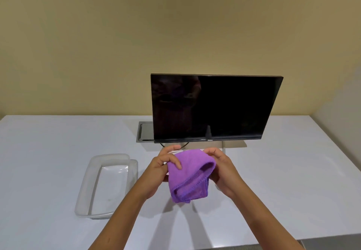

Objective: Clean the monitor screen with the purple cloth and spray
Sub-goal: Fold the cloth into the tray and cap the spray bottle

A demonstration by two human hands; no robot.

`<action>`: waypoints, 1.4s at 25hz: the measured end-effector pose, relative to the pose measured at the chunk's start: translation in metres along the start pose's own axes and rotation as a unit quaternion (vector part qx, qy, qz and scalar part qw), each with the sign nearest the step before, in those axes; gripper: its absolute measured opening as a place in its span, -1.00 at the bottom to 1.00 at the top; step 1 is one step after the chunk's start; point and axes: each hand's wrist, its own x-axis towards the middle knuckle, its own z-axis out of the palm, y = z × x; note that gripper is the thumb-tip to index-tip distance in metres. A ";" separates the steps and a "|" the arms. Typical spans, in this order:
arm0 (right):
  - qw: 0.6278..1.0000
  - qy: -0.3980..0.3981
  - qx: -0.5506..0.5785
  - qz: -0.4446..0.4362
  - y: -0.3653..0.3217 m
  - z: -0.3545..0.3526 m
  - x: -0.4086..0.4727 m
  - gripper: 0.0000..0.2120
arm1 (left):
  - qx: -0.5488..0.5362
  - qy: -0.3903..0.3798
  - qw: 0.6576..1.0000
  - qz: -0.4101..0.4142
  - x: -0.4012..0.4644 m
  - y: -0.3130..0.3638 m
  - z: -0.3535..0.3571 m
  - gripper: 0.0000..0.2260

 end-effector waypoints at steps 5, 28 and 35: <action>0.991 -0.091 -0.047 0.083 -0.005 0.046 0.007 -0.60 | 0.131 0.015 0.991 0.037 -0.012 0.011 -0.050 -0.57; 0.978 -0.123 -0.124 0.114 0.079 0.251 0.065 -0.47 | 0.073 0.107 0.970 -0.206 -0.098 -0.047 -0.265 -0.44; 0.917 -0.141 -0.309 0.208 0.112 0.290 0.084 -0.26 | 0.096 0.136 0.919 -0.358 -0.104 -0.089 -0.269 -0.47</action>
